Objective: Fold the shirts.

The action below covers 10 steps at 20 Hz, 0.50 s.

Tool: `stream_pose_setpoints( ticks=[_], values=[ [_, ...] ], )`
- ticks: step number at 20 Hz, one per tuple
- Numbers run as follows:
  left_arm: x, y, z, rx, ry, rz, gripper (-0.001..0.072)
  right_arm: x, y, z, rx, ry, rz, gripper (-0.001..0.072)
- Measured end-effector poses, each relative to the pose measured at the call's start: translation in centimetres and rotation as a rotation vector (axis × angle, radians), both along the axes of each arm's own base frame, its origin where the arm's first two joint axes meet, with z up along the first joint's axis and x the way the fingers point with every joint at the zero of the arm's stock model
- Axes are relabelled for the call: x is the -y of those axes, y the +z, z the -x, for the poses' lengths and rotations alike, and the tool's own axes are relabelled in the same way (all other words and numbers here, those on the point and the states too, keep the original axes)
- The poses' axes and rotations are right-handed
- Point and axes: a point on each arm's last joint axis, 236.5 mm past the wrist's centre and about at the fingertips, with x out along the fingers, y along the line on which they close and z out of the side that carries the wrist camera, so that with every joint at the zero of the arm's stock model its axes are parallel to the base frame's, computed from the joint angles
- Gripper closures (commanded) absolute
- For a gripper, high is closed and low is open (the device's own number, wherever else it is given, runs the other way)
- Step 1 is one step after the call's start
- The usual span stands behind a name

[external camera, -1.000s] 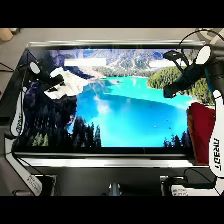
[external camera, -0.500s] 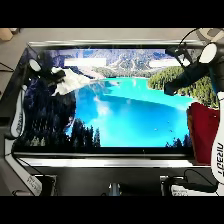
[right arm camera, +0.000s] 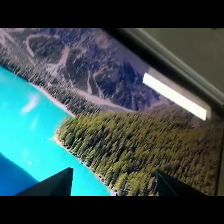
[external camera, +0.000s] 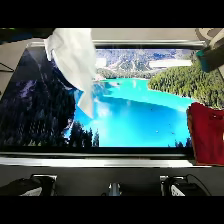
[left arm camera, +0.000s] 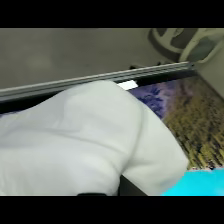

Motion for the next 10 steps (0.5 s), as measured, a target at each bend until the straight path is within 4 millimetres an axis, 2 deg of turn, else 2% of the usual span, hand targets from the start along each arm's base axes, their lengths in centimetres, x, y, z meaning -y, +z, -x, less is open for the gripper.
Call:
stream_pose_setpoints(
  ticks=[1, 2, 3, 5, 6, 7, 10],
  values=[
    [1.1, 0.6, 2.0, 0.002, -0.033, 0.009, 0.0681, 0.1, 1.5, 1.6, 0.037, -0.001, 0.001, 0.0183],
    [2.3, 0.3, 3.8, -0.018, -0.07, 0.008, 0.068, 0.1, 2.4, 3.2, 0.051, -0.001, 0.002, 0.0183],
    [3.4, -0.6, 5.0, -0.048, -0.099, -0.001, 0.0681, 0.1, 2.9, 4.7, 0.053, -0.001, 0.004, 0.0183],
    [5.3, -4.3, 6.5, -0.134, -0.132, -0.054, 0.068, 0.2, 2.0, 7.0, -0.01, -0.001, 0.009, 0.0183],
    [6.0, -6.9, 6.8, -0.184, -0.138, -0.095, 0.068, 0.2, 0.7, 7.8, -0.07, 0.0, 0.011, 0.0173],
    [6.5, -10.4, 7.1, -0.25, -0.137, -0.146, 0.068, 0.2, -1.0, 8.4, -0.147, 0.002, 0.014, 0.0158],
    [6.8, -21.3, 7.6, -0.448, -0.112, -0.293, 0.068, -0.4, -7.1, 8.4, -0.382, 0.028, 0.002, 0.014]
  ],
)
